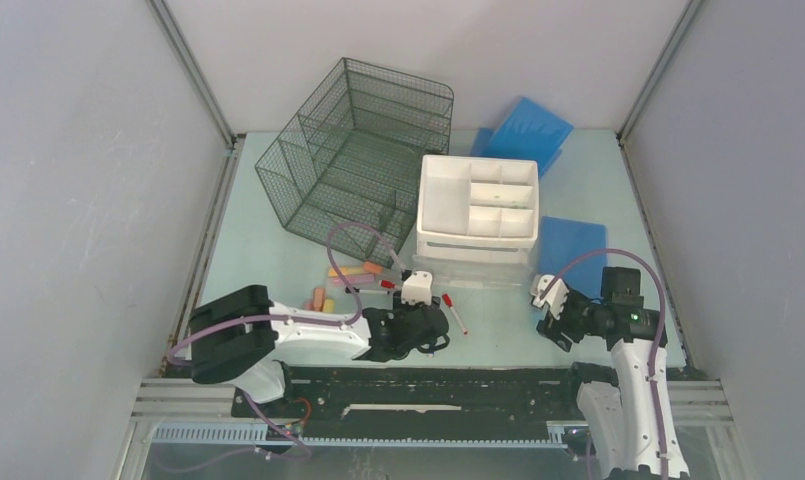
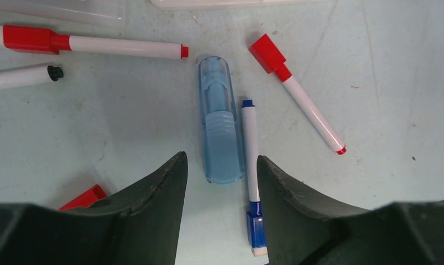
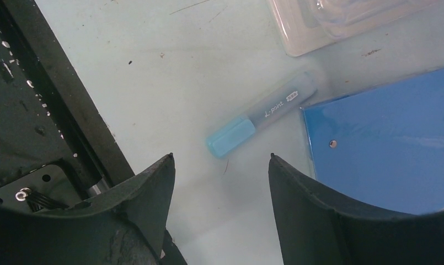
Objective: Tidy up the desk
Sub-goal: Pick up the stationery from the center of the board, then place the stationery in the drawer, then pick up the stationery from the center of the board.
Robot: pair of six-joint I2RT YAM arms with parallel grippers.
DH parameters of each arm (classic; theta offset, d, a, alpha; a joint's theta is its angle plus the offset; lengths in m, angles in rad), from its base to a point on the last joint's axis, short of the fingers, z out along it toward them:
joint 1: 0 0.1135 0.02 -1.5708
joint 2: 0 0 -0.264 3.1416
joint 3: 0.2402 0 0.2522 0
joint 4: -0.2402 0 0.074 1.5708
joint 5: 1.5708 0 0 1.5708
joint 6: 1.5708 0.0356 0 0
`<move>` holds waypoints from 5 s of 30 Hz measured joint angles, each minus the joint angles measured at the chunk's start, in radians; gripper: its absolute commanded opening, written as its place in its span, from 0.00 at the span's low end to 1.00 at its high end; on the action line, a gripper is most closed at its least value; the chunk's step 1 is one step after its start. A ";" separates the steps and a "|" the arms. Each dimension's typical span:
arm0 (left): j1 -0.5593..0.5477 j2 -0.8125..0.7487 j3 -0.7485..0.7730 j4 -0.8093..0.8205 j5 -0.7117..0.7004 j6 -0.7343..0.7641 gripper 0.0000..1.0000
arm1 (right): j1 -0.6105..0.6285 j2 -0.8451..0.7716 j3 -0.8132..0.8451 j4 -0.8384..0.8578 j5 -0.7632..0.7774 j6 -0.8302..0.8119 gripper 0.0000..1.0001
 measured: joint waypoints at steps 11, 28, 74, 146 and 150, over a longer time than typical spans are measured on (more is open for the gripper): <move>-0.003 0.093 0.051 -0.054 -0.027 -0.008 0.49 | -0.038 -0.010 0.001 -0.047 -0.038 -0.044 0.71; -0.026 0.097 0.058 -0.076 -0.052 -0.006 0.02 | -0.056 -0.016 0.002 -0.076 -0.063 -0.073 0.71; 0.037 -0.612 0.225 -0.261 0.617 1.291 0.00 | -0.124 -0.061 0.017 -0.125 -0.100 -0.120 0.72; 0.389 -0.925 -0.311 0.020 0.257 0.589 0.76 | -0.262 -0.060 0.039 -0.247 -0.163 -0.256 0.72; 0.494 -0.931 -0.372 -0.018 0.215 0.483 0.70 | -0.277 -0.058 0.046 -0.263 -0.170 -0.274 0.73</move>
